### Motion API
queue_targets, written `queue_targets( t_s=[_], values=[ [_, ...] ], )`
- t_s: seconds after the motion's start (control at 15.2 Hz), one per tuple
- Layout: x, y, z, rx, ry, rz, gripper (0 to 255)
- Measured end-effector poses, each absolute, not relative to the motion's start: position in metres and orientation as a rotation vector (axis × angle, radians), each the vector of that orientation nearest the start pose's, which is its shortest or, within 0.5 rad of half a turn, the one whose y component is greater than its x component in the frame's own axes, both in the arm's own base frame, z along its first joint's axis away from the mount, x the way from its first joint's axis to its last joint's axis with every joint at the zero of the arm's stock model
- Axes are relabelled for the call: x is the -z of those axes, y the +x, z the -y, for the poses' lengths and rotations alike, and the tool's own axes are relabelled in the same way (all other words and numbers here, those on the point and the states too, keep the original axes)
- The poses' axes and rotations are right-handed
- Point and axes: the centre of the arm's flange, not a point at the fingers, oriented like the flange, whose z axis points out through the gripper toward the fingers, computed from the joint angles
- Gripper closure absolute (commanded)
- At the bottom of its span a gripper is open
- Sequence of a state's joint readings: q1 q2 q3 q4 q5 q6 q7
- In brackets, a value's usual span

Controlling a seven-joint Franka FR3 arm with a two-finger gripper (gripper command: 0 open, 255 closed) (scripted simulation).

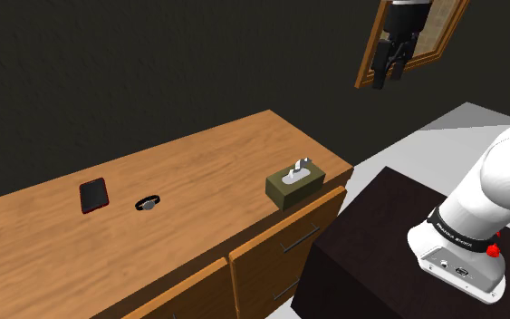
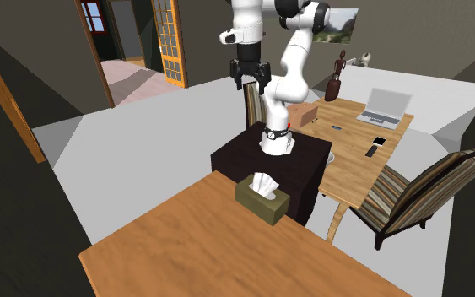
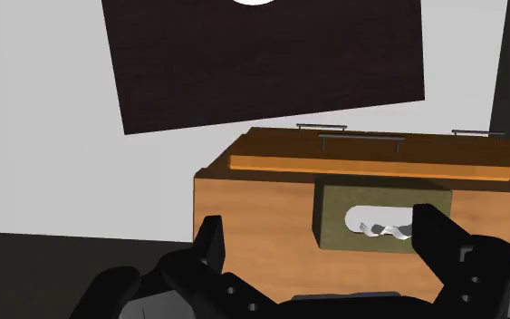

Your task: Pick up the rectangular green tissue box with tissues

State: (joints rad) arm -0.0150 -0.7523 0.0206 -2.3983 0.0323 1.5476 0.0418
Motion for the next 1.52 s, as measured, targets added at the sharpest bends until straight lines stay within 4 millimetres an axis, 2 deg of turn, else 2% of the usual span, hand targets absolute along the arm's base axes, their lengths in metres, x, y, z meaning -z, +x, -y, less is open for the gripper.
queue_targets(
  t_s=[0.07,0.2,0.53,0.92,1.19,1.52],
  values=[
    [-0.558,0.31,-0.007,-0.154,-3.121,-0.068,0],
    [-0.545,0.307,-0.014,-0.125,-3.107,-0.116,0],
    [-0.492,0.301,-0.041,-0.009,-3.042,-0.308,0],
    [-0.431,0.303,-0.074,0.133,-2.936,-0.542,0],
    [-0.39,0.309,-0.102,0.226,-2.852,-0.692,0],
    [-0.339,0.33,-0.133,0.335,-2.735,-0.87,0]
  ],
)
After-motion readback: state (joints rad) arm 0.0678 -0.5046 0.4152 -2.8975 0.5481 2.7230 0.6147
